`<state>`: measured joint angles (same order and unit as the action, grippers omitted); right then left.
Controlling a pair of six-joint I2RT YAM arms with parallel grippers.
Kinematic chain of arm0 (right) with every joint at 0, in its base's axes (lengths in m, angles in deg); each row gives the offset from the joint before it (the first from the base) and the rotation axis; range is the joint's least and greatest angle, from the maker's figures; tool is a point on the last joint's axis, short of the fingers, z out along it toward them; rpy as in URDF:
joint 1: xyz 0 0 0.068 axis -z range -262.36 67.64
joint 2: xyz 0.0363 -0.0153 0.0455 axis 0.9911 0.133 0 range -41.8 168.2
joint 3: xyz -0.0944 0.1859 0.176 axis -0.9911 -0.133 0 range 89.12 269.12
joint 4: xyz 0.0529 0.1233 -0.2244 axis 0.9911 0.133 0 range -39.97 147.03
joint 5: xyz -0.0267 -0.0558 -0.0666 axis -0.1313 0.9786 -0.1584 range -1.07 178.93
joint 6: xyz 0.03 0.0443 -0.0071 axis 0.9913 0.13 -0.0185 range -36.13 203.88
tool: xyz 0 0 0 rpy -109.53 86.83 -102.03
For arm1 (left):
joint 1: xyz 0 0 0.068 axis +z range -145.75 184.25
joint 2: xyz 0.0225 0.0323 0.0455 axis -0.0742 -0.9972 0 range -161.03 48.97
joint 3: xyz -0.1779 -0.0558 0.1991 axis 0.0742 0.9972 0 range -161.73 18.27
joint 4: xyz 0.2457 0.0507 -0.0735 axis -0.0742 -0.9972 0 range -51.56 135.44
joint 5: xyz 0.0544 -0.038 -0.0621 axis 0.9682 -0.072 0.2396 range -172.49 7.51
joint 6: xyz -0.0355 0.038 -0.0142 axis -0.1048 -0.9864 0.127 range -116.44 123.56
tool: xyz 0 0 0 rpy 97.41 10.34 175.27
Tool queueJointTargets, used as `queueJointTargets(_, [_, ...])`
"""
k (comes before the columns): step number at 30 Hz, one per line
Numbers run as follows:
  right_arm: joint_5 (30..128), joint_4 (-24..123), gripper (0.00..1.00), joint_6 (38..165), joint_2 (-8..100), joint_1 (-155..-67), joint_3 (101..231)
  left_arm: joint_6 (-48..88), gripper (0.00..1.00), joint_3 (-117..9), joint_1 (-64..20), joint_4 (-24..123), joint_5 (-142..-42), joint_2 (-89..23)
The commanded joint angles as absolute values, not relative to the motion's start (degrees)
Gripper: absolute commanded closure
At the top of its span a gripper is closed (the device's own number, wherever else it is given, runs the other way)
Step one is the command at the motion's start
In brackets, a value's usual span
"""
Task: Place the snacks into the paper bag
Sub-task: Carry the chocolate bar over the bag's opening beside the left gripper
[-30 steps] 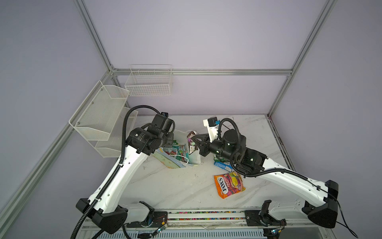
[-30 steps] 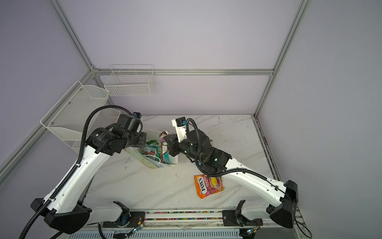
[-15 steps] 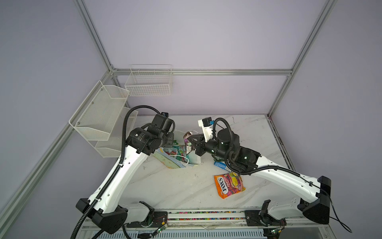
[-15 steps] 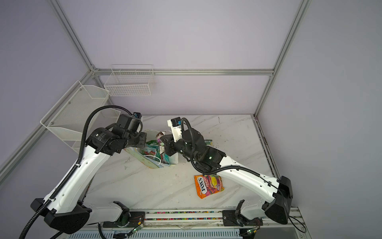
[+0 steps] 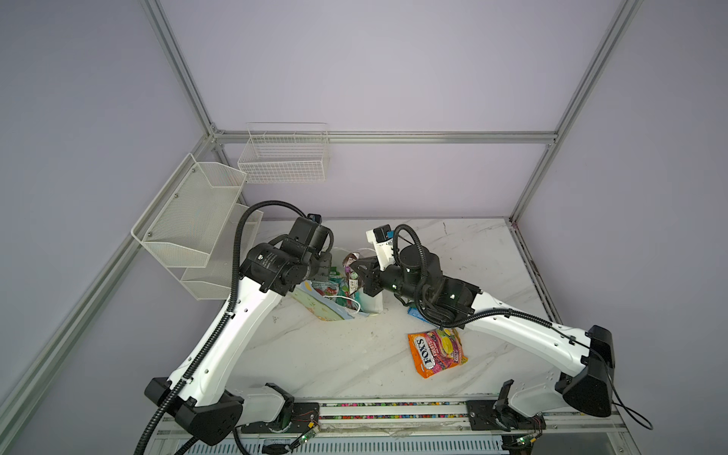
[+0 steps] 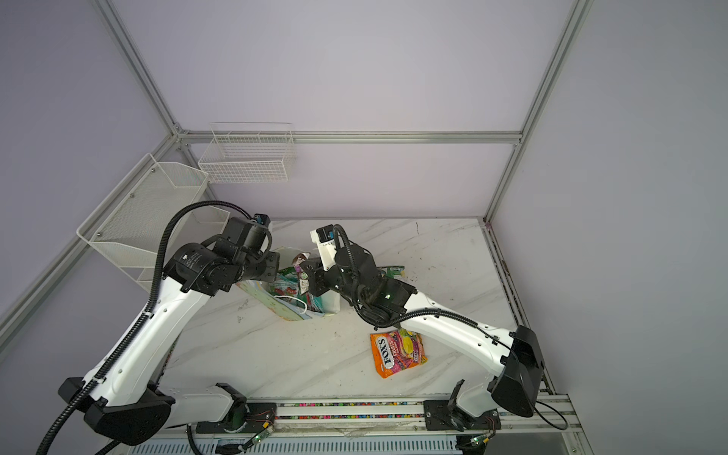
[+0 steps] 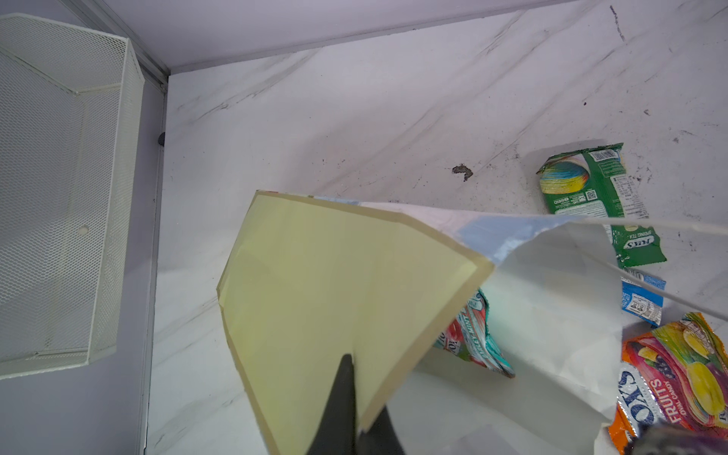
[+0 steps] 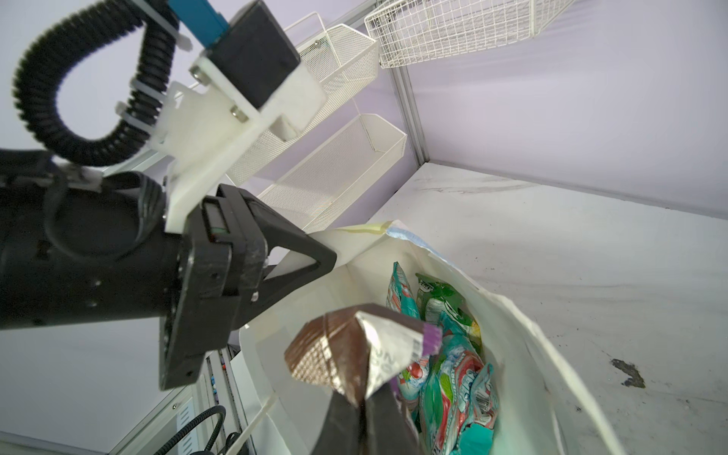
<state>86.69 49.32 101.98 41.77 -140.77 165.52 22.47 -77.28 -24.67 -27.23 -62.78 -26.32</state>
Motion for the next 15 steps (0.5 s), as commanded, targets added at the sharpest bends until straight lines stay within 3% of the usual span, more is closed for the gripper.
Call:
queueJointTargets(1, [87.68, 46.64, 1.00, 101.58, 42.39, -141.20, 168.03, 22.98, 1.00, -79.90, -24.94, -26.38, -63.23, -25.39])
queueJointTargets(15, [87.74, 46.52, 1.00, 102.05, 45.03, -141.11, 169.62, 23.07, 1.00, -79.97, -25.01, -26.47, -63.19, -25.21])
